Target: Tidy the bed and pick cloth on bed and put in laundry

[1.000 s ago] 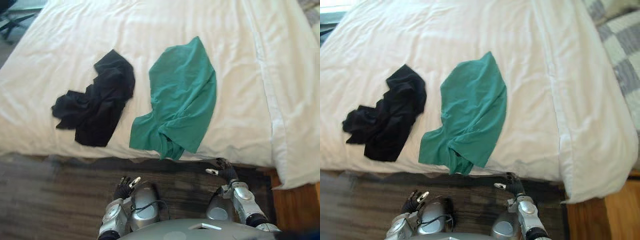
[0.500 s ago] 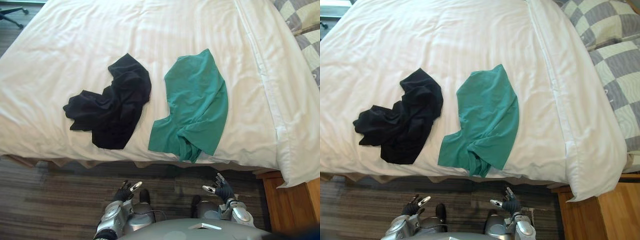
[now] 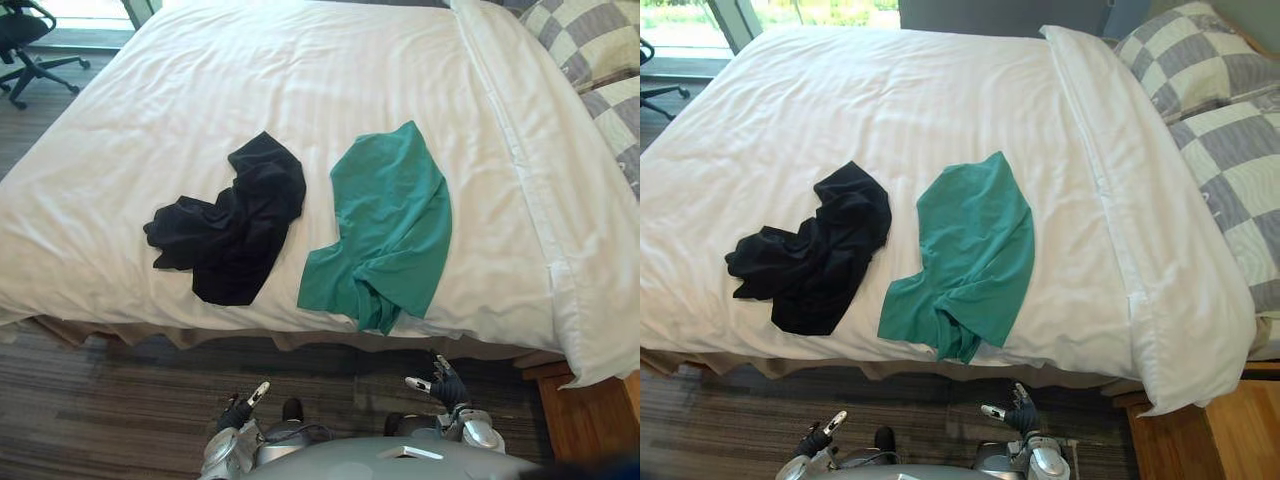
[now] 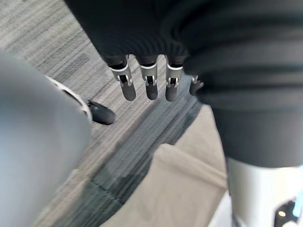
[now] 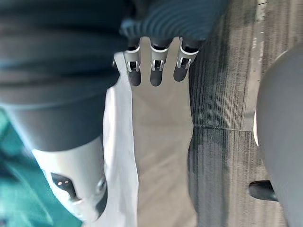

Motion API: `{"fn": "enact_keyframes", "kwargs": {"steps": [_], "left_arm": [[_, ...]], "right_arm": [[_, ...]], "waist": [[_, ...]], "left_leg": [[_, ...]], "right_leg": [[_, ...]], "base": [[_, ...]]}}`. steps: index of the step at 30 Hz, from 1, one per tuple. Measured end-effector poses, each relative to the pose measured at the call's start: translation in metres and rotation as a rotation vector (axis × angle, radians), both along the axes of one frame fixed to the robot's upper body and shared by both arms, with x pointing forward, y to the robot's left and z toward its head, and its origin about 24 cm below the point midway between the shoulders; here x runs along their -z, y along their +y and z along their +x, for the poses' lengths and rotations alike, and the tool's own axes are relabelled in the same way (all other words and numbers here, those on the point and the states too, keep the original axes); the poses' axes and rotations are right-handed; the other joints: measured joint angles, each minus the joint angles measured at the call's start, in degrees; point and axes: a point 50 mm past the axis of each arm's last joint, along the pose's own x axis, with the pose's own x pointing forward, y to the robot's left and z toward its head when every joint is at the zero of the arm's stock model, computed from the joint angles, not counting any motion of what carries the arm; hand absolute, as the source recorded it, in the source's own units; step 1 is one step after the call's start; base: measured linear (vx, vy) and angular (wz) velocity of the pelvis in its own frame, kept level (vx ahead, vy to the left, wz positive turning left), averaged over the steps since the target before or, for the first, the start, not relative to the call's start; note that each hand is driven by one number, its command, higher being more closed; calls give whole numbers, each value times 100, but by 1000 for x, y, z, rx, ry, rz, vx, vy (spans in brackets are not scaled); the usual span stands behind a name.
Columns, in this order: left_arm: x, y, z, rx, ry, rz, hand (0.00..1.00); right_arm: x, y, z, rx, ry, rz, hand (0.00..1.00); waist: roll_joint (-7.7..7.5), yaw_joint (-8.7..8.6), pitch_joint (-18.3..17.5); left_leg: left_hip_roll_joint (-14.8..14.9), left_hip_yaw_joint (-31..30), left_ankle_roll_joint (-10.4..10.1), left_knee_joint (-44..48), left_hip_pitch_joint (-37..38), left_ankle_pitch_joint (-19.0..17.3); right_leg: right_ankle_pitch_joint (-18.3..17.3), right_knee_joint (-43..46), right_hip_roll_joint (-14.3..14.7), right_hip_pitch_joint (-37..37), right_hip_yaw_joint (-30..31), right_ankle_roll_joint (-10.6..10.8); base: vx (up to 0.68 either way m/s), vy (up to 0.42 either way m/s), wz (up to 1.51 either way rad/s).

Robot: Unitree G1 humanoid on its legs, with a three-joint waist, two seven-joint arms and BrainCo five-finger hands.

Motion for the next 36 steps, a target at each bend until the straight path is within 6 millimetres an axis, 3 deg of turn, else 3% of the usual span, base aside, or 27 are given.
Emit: {"fn": "enact_keyframes", "kwargs": {"steps": [5, 8, 9, 11, 12, 14, 17, 19, 23, 25, 27, 29, 32, 36], "left_arm": [[-7, -3, 10, -67, -82, 89, 0], [-27, 7, 35, -95, -217, 190, 0], [-40, 15, 48, -100, -287, 270, 0], [-85, 34, 86, -104, -501, 448, 0], [-97, 39, 94, -103, -549, 492, 0], [-142, 54, 116, -127, -716, 608, 0], [-186, 69, 125, -211, -872, 686, 0], [-213, 77, 126, -250, -972, 736, 0], [-272, 91, 118, -267, -1190, 874, 0], [-311, 85, 115, -214, -1385, 926, 0], [-327, 77, 115, -185, -1476, 934, 0], [-330, 75, 117, -176, -1490, 930, 0], [-318, 74, 125, -136, -1359, 933, 0], [-268, 65, 150, 47, -1052, 942, 0]], "right_arm": [[4, -18, -19, 276, 62, 5, 0], [2, -39, -36, 516, 68, -12, 0], [-1, -48, -40, 593, 52, -23, 0], [-15, -77, -43, 768, -43, -73, 0], [-21, -86, -43, 795, -76, -98, 0], [-49, -120, -40, 883, -224, -196, 0], [-87, -159, -45, 964, -395, -331, 0], [-106, -172, -49, 985, -467, -408, 0], [-152, -184, -32, 871, -668, -568, 0], [-189, -185, -11, 729, -830, -657, 0], [-211, -182, 7, 621, -923, -705, 0], [-221, -173, 25, 517, -974, -719, 0], [-219, -148, 50, 335, -988, -696, 0], [-211, -112, 78, 75, -985, -657, 0]], "waist": [[93, 4, -173], [159, 17, -205], [159, 20, -206], [162, -4, -240], [166, -2, -245], [162, -57, -316], [167, -86, -490], [129, -111, -514], [17, -177, -576], [16, -176, -583], [42, -182, -599], [82, -183, -622], [149, -185, -652], [218, -232, -664]], "left_leg": [[19, 66, -7, -2, 6, -13], [48, 131, -38, -3, 52, -43], [64, 167, -50, -3, 81, -55], [83, 232, -52, -3, 94, -82], [87, 268, -54, -3, 109, -93], [88, 399, -97, -6, 139, -216], [67, 487, -68, 1, 176, -258], [63, 466, -71, 29, 173, -256], [73, 468, -72, 32, 188, -260], [70, 472, -85, 33, 192, -273], [65, 475, -69, 32, 195, -291], [55, 486, -67, 32, 206, -292], [50, 476, -60, 30, 219, -286], [39, 332, -38, 12, 180, -213]], "right_leg": [[31, -75, 16, 33, 5, 10], [31, -87, 46, 98, 22, 9], [28, -87, 61, 106, 31, 3], [24, -83, 84, 90, 104, -9], [26, -84, 90, 84, 151, -11], [30, -126, 92, 76, 236, -4], [61, -190, 70, 104, 311, 18], [62, -190, 63, 132, 307, 17], [62, -187, 56, 201, 326, 17], [62, -184, 65, 200, 361, 17], [62, -184, 72, 194, 447, 17], [61, -184, 76, 192, 512, 16], [47, -178, 95, 192, 590, -6], [-20, -157, 108, 197, 623, -56]], "base": [[-4, 2, -2], [-4, -4, -7], [19, -14, -12], [22, -5, -16], [31, 14, -23], [44, 26, -26], [113, 32, -16], [129, 14, 16], [73, 16, 15], [0, 0, 0], [-38, 2, -4], [-51, 10, -7], [-62, -8, -4], [-76, -25, 9]]}}
